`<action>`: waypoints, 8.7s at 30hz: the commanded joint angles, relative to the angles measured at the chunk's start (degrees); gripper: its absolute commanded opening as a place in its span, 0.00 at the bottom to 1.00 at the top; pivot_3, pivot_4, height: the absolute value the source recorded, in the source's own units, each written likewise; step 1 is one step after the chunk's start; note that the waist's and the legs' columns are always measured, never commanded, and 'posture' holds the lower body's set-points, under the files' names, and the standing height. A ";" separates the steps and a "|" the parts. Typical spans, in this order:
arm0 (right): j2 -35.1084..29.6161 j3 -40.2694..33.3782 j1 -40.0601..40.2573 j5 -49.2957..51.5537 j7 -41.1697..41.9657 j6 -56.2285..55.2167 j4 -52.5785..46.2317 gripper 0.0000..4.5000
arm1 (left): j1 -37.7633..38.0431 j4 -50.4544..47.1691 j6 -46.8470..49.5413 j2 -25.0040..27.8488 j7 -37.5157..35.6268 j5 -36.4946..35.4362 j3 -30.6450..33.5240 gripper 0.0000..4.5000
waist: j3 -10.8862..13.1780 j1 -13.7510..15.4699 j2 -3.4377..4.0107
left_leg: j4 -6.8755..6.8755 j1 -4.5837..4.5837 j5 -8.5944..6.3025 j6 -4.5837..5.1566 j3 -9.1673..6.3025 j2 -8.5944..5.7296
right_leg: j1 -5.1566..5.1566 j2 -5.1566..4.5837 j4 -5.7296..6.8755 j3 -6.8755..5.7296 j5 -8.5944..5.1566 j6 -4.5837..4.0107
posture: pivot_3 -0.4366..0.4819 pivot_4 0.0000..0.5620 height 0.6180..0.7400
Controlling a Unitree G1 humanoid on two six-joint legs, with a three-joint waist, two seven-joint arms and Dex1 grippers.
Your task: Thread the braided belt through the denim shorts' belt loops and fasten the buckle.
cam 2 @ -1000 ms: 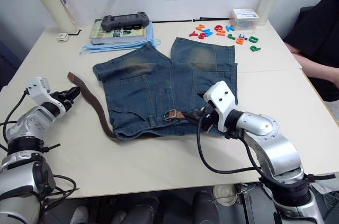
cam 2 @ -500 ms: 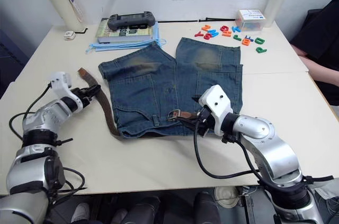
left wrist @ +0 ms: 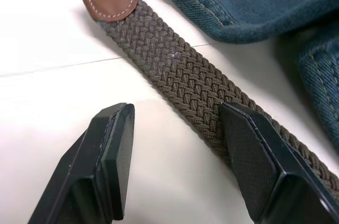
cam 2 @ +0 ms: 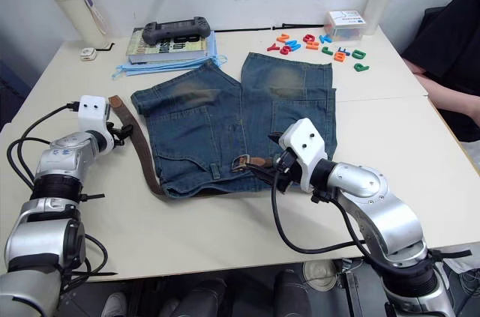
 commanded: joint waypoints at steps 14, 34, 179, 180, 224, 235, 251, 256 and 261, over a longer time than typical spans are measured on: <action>0.58 -0.66 -0.36 0.63 -1.75 -0.29 -3.08 0.98 | 18.39 -16.53 14.21 1.57 3.34 -3.04 9.18 0.64 | -0.13 -0.73 0.22 | -0.09 0.30 -0.14 0.06 0.35 0.08 | -0.08 0.17 0.06 0.54 0.01 0.02 | 0.48 0.27 0.98; 2.42 1.72 0.44 0.05 -2.83 -0.79 -2.89 0.98 | 12.39 -48.71 52.51 -17.34 13.66 -21.34 29.01 0.64 | 0.05 1.14 -0.07 | 0.13 0.40 -0.58 0.00 0.33 0.31 | -0.11 0.81 -0.25 1.07 0.16 0.03 | 0.48 0.27 0.98; 54.00 -2.22 -25.11 57.71 -50.22 -18.57 37.13 0.00 | 40.02 -70.62 10.63 -32.86 40.10 -108.28 7.54 0.57 | 0.55 -1.41 0.60 | 0.22 0.17 -0.67 -0.38 1.04 1.17 | -1.11 2.03 -0.04 2.68 0.64 -0.57 | 0.48 0.27 0.98; 53.95 -1.95 -25.07 58.05 -50.20 -18.50 37.10 0.00 | 39.22 -70.10 10.44 -33.35 40.43 -108.28 7.31 0.57 | 0.54 -1.41 0.59 | 0.22 0.17 -0.67 -0.38 1.04 1.16 | -1.11 2.03 -0.04 2.67 0.64 -0.57 | 0.48 0.27 0.98; 52.19 0.46 -27.29 60.54 -48.89 -19.64 38.45 0.00 | 31.86 -66.13 -0.52 -38.27 36.87 -105.34 3.56 0.00 | 0.55 -1.40 0.59 | 0.17 0.01 -0.68 -0.32 1.06 1.19 | -1.10 2.10 -0.55 2.66 0.88 -0.38 | 0.48 0.27 0.98; 48.77 -0.33 -28.50 60.73 -47.94 -16.61 37.21 0.66 | 30.97 -66.05 -0.70 -36.64 35.27 -106.01 5.00 0.00 | 0.55 -1.37 0.60 | 0.14 0.00 -0.68 -0.32 1.06 1.22 | -1.11 2.11 -0.58 2.66 0.88 -0.39 | 0.48 0.27 0.98; 13.96 0.22 -19.12 44.21 -38.93 1.77 16.00 0.99 | 41.00 -67.82 14.49 -20.10 34.05 -108.28 17.60 0.00 | 0.56 -1.53 0.61 | 0.00 0.01 -0.71 -0.25 1.11 1.19 | -1.18 2.10 -0.66 2.66 0.89 -0.36 | 0.48 0.27 0.98; 4.21 7.02 -17.49 34.16 -25.38 3.91 8.81 0.99 | 50.82 -67.84 22.38 -15.51 29.09 -108.28 21.12 0.00 | 0.57 -1.33 0.60 | 0.01 0.02 -0.72 -0.25 1.12 1.20 | -1.16 2.09 -0.70 2.65 0.89 -0.36 | 0.48 0.27 0.98; 0.03 13.03 -17.32 24.15 -16.90 2.68 6.58 0.99 | 55.95 -65.15 26.02 -13.04 24.12 -108.28 28.30 0.00 | 0.58 -0.90 0.58 | 0.04 0.01 -0.74 -0.22 1.13 1.20 | -1.13 2.07 -0.79 2.62 0.89 -0.37 | 0.48 0.27 0.98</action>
